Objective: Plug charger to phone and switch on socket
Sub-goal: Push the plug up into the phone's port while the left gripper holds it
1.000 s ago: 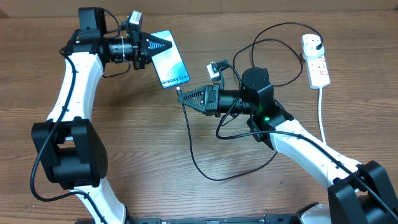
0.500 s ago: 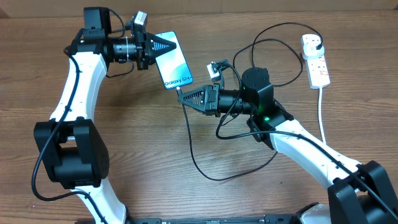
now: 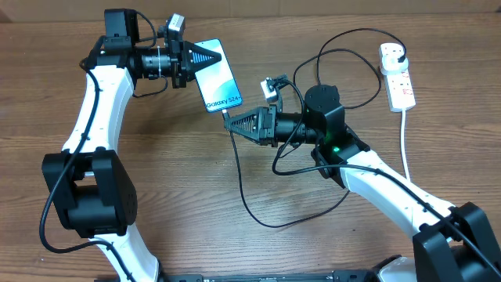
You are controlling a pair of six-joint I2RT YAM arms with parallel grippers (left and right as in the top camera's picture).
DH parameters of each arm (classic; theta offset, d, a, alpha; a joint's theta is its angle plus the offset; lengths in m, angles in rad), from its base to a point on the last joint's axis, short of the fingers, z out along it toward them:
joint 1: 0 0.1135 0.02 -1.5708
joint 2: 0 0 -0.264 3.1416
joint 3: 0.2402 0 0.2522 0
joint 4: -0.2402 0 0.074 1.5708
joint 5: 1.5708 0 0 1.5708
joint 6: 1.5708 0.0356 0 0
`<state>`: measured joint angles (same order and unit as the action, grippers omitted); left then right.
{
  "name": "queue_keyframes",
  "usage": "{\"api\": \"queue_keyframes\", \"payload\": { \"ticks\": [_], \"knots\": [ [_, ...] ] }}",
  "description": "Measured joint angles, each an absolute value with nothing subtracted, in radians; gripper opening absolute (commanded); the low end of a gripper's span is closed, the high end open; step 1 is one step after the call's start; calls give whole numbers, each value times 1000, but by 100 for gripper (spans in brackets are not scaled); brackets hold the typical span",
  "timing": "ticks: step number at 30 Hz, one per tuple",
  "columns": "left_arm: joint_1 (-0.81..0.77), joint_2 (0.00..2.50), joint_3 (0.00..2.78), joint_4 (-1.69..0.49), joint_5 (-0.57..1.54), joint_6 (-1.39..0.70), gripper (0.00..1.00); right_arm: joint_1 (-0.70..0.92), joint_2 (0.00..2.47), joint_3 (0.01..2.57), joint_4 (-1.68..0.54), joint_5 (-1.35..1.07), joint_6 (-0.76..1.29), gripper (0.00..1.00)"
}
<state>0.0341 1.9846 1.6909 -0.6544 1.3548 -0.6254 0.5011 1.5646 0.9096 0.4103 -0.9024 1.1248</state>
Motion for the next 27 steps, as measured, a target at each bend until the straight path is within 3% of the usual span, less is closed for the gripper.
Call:
{"api": "queue_keyframes", "payload": {
  "ticks": [27],
  "knots": [
    [35,1985,1691,-657,1357,-617,5,473,1565,908,418,-936,1125,4]
  ]
}}
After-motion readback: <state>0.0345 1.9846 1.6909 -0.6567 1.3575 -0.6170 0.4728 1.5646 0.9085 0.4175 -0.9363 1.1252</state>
